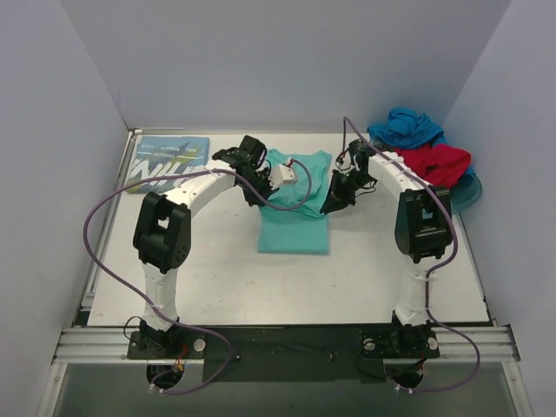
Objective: Fold and stack the t-shirts
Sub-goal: Fold the folded rectangular tshirt in 1/3 of the way
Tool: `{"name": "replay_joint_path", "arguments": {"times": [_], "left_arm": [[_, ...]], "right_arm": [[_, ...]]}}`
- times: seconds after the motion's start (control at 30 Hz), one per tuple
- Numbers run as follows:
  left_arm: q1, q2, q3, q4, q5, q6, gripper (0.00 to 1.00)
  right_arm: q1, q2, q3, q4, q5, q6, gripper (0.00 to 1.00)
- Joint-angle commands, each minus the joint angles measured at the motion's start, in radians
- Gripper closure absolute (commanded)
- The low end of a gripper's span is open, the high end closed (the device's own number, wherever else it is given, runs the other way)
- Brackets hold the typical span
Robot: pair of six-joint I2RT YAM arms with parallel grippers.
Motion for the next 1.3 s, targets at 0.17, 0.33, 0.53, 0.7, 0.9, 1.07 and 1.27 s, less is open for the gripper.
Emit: {"name": "replay_joint_path", "arguments": {"times": [0.17,0.33,0.53,0.7,0.9,1.07,1.27], "left_arm": [[-0.001,0.08,0.071,0.132,-0.047,0.0,1.0],[-0.01,0.123,0.083,0.207,-0.062,-0.015,1.0],[-0.005,0.154,0.157,0.273,-0.117,-0.101,0.56],[0.012,0.137,0.289,0.208,-0.102,-0.168,0.45],[0.01,0.091,0.3,0.019,0.062,-0.273,0.76],[-0.045,0.025,0.057,0.023,0.165,-0.264,0.95],[-0.024,0.04,-0.066,0.285,0.078,-0.394,0.95]], "right_arm": [[-0.037,0.08,0.06,0.005,0.033,0.033,1.0],[-0.057,0.091,0.047,0.066,0.07,0.085,1.0],[-0.095,0.116,0.093,0.097,0.086,0.132,0.64],[-0.121,0.016,0.136,0.093,0.184,0.081,0.61],[-0.034,-0.117,-0.007,0.102,0.209,0.006,0.88],[0.036,-0.061,-0.053,0.119,0.1,0.024,1.0],[0.003,0.111,0.112,0.132,0.125,0.058,1.0]]}}
